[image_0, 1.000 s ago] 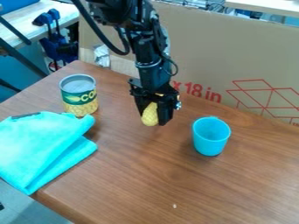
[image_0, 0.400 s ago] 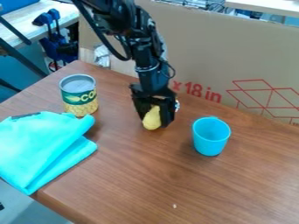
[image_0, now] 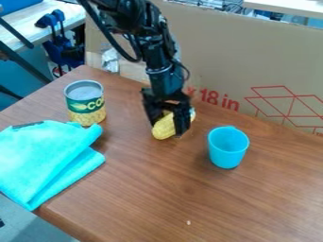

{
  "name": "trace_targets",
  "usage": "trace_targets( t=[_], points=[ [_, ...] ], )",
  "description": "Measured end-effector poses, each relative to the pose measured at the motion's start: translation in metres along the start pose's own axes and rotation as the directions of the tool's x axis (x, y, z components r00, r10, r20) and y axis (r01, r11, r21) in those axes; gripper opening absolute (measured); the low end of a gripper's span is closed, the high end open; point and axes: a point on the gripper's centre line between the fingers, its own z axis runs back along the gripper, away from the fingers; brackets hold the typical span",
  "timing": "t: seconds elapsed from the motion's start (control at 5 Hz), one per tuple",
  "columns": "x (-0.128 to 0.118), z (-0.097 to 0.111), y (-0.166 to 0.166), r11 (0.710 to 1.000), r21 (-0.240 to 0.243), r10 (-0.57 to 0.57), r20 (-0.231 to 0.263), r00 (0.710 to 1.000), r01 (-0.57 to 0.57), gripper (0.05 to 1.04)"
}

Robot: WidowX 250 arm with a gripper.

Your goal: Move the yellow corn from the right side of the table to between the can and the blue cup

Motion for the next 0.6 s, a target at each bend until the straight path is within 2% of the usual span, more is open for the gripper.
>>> trace_targets(
  t=[0.2,0.4,0.6],
  points=[
    [-0.001,0.049,-0.023,0.989,0.116,-0.096,0.033,0.995,0.092,1.002],
    [-0.026,0.089,-0.074,0.945,0.191,-0.266,-0.022,0.964,0.266,1.002],
    [-0.056,0.103,-0.118,0.902,0.17,-0.35,-0.247,0.904,0.396,1.002]
  ],
)
